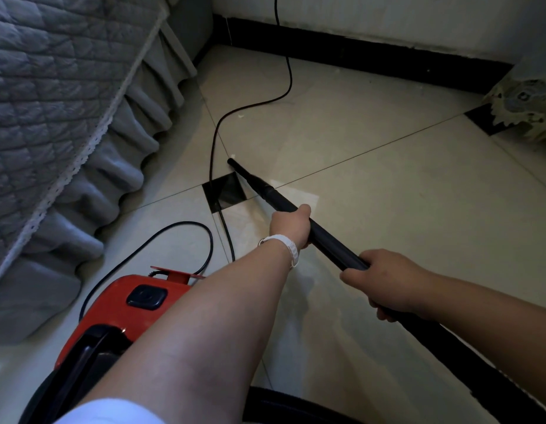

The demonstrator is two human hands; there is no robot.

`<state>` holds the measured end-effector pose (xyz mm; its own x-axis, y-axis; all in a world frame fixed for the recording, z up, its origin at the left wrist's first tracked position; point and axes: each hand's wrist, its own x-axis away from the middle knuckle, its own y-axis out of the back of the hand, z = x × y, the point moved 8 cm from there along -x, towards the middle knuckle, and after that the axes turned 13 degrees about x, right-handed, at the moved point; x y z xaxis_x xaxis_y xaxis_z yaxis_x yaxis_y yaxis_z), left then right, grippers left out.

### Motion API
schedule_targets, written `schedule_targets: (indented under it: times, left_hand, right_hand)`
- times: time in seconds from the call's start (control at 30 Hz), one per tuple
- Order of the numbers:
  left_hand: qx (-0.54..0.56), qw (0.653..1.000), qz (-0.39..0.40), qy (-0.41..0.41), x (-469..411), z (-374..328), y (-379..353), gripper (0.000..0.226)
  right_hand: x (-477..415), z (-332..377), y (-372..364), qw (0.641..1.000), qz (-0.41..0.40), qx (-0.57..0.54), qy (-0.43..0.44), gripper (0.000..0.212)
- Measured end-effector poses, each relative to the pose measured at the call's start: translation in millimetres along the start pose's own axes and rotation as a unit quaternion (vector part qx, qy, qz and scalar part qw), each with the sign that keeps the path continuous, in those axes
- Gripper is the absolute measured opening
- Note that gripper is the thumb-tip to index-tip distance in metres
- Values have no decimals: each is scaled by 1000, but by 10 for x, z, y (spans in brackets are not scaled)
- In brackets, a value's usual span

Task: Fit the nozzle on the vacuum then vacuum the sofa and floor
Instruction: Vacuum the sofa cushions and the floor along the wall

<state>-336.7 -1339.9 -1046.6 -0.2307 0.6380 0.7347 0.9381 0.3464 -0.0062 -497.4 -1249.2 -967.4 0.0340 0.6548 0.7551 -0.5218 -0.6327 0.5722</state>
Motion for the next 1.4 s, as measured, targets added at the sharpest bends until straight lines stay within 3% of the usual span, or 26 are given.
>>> schedule_targets:
  times: [0.37,0.7,1.0,1.17,1.4]
  left_hand:
    - [-19,1000,23,-2,-103,-60,-84,36]
    - [35,998,40,43,-192,-217,-153,42]
    - [55,998,13,13,-538,-417,-275,36]
    - [49,999,22,-7,-680,-551,-348,48]
    - [24,999,29,-35,-842,-673,-413,47]
  right_hand:
    - [-40,33,33,1000,-10,-4,-4,17]
    - [-45,310,147,999,-12,-21,-31,25]
    - [-377,490,264,998,-29,-43,-27,31]
    - [-559,537,319,997,-31,-70,-24,28]
    - [-779,568,373,995,-31,-91,-16,25]
